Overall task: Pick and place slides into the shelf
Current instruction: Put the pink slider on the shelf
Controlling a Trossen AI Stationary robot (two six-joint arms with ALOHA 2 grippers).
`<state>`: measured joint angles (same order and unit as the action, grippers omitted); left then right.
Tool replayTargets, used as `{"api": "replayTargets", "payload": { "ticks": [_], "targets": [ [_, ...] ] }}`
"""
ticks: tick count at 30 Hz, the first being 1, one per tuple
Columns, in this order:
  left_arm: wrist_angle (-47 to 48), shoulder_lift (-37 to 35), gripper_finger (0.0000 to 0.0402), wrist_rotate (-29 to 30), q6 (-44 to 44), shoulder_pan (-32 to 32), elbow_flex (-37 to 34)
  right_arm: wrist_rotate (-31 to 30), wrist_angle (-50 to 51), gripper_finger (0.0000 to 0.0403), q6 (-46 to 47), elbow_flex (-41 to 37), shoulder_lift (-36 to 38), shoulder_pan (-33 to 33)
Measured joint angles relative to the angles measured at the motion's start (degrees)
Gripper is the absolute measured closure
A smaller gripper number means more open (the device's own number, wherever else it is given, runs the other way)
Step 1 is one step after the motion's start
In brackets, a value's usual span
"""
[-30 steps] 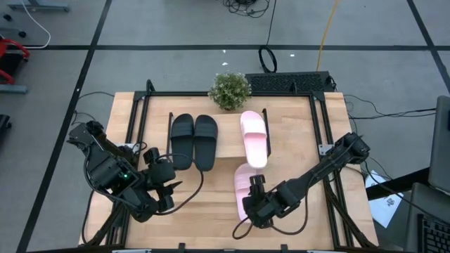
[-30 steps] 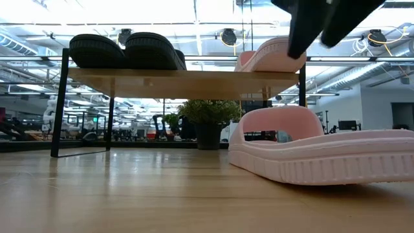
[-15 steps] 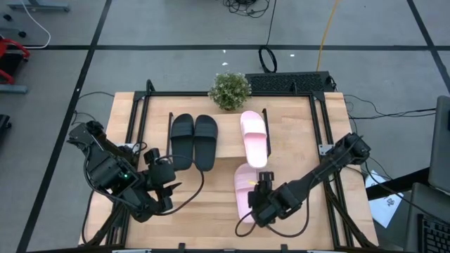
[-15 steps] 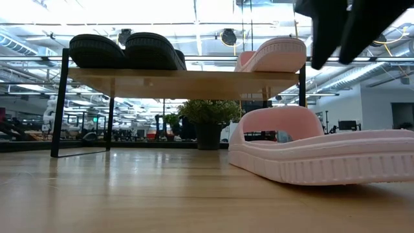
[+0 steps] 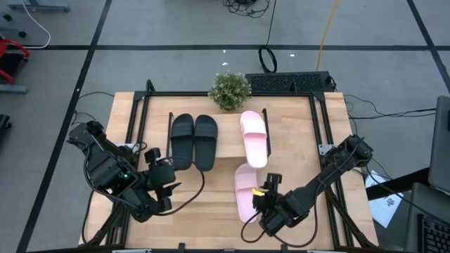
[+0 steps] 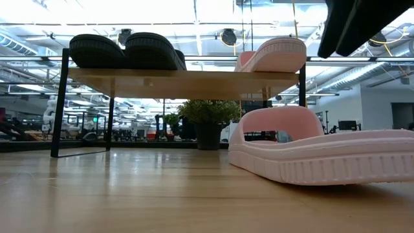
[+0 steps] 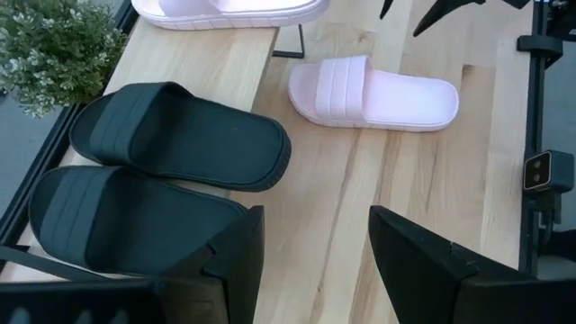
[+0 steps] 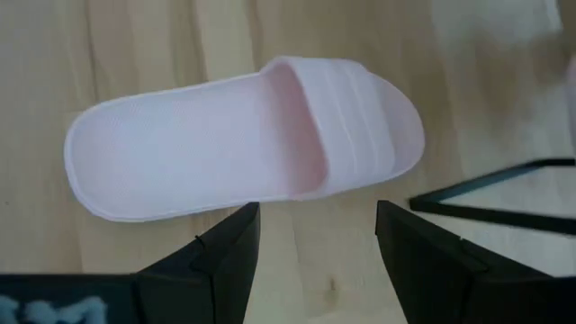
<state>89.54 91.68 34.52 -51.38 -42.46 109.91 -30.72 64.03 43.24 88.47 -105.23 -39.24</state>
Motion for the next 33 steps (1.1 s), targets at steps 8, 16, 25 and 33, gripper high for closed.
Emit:
{"api": "replayTargets", "payload": {
  "ticks": [8, 16, 25, 33],
  "targets": [
    [0.0, 0.0, 0.0204, 0.0, 0.6, 0.0, 0.0, -0.8, -0.6, 0.019, 7.0, -4.0, 0.1, -2.4],
    [0.3, 0.0, 0.0204, 0.0, 1.3, 0.0, 0.0, -3.6, -9.4, 0.019, 10.2, -10.8, 0.0, -3.3],
    [0.3, 0.0, 0.0204, 0.1, 1.2, 0.0, 0.0, -8.9, -16.1, 0.019, 12.2, -15.4, 0.0, -1.9],
    [0.3, 0.0, 0.0204, 0.1, 1.1, 0.0, 0.0, -11.4, -18.9, 0.019, 11.0, -15.5, 0.0, -0.3]
  ]
}}
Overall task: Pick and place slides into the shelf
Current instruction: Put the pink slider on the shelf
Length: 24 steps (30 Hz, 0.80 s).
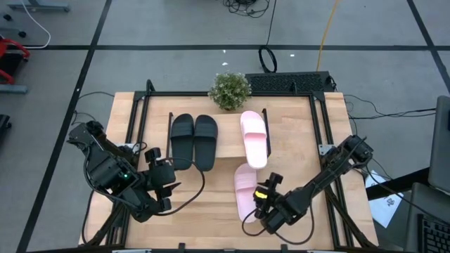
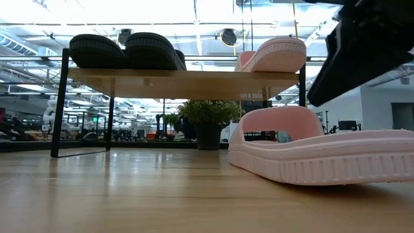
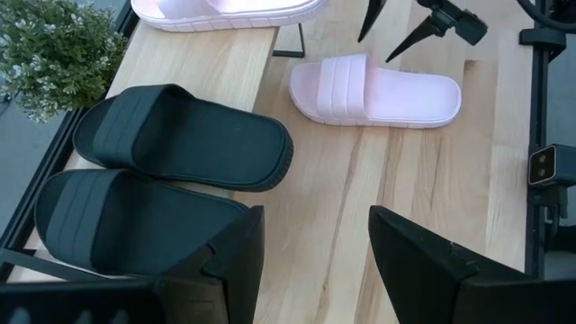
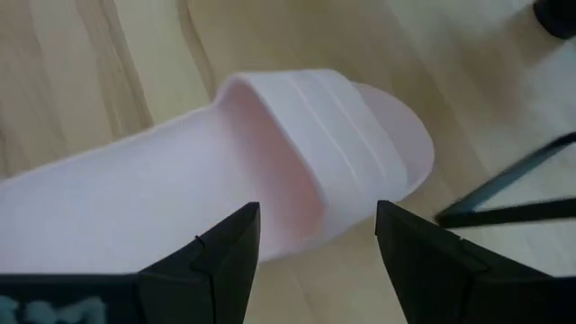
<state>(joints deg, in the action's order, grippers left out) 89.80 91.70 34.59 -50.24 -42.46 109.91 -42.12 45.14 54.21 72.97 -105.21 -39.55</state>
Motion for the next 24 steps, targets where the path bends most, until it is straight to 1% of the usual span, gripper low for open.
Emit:
{"api": "replayTargets", "payload": {
  "ticks": [6, 16, 20, 24],
  "targets": [
    [0.0, 0.0, 0.0204, 0.0, 0.0, 0.0, 0.0, -0.1, -2.1, 0.019, -1.5, -0.2, 0.0, 1.3],
    [0.0, 0.0, 0.0204, 0.0, 0.0, 0.0, 0.0, 0.0, -6.7, 0.0195, -1.5, -4.1, 0.0, 3.2],
    [0.0, 0.0, 0.0204, 0.0, 0.1, 0.0, 0.0, 0.0, -7.5, 0.0218, -1.4, -5.2, 0.0, 3.8],
    [0.0, 0.0, 0.0204, 0.0, 0.1, 0.0, 0.0, 0.2, -8.3, 0.0256, -1.4, -5.5, 0.0, 4.0]
  ]
}}
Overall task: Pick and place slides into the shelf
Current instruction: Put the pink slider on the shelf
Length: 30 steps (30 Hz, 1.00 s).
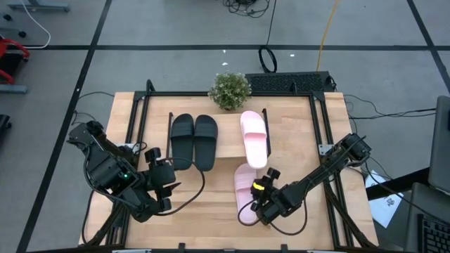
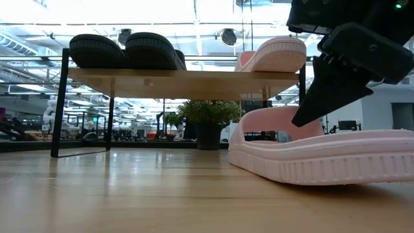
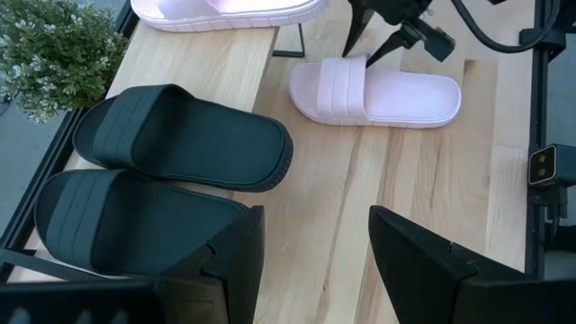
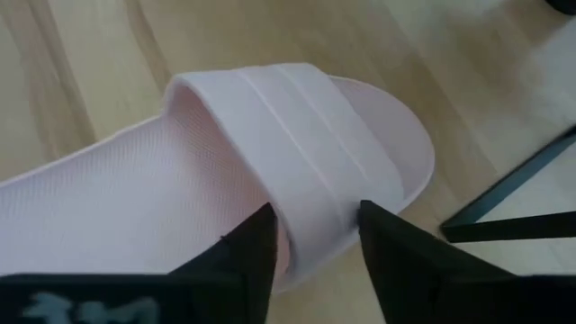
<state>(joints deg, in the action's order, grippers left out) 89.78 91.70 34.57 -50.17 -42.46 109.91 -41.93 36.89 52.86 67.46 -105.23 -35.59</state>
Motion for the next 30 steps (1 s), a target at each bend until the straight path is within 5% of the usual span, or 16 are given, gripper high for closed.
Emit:
{"api": "replayTargets", "payload": {
  "ticks": [10, 22, 30],
  "targets": [
    [0.0, 0.0, 0.0204, 0.0, -0.1, 0.0, 0.0, 2.9, -0.7, 0.0392, -1.4, 0.0, 0.8, -1.3],
    [0.0, 0.0, 0.0204, 0.0, -0.1, 0.0, 0.0, 2.9, -1.6, 0.0399, -4.8, 8.6, 9.5, -6.0],
    [0.2, 0.0, 0.0204, 0.0, -1.0, 0.0, 0.0, -10.1, 2.1, 0.0401, -10.6, 22.8, 11.7, -5.6]
  ]
}}
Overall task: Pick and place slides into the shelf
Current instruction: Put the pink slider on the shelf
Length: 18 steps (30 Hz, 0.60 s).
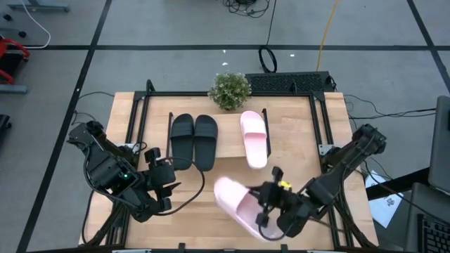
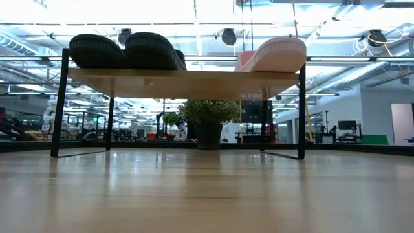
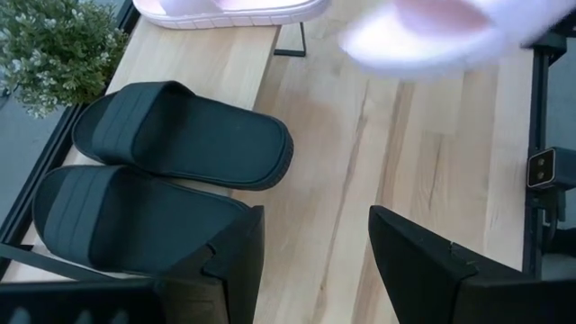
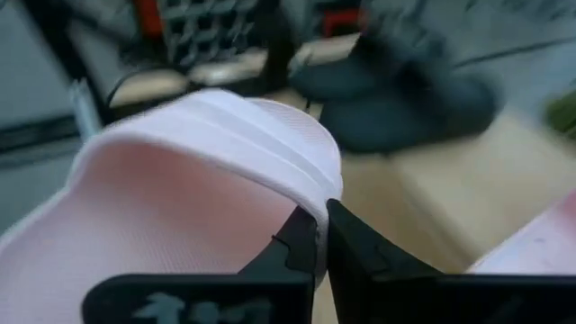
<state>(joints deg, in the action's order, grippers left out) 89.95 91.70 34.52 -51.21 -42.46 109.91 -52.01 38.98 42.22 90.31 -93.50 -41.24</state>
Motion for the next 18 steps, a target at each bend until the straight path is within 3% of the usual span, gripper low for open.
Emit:
{"api": "replayTargets", "payload": {
  "ticks": [5, 13, 18],
  "targets": [
    [0.0, 0.0, 0.0204, -1.0, 0.1, 0.0, 0.0, -6.4, 2.0, 0.0402, -2.7, 6.2, 0.0, 3.6],
    [0.0, -1.1, 0.0204, -1.5, 3.7, 0.0, 0.0, -8.2, 3.3, 0.0402, -5.6, 8.7, -0.1, 11.2],
    [0.0, -4.5, 0.0204, 0.2, 6.2, 0.0, 0.0, -9.1, 3.3, 0.0402, -12.4, 12.3, -0.1, 15.8]
  ]
}}
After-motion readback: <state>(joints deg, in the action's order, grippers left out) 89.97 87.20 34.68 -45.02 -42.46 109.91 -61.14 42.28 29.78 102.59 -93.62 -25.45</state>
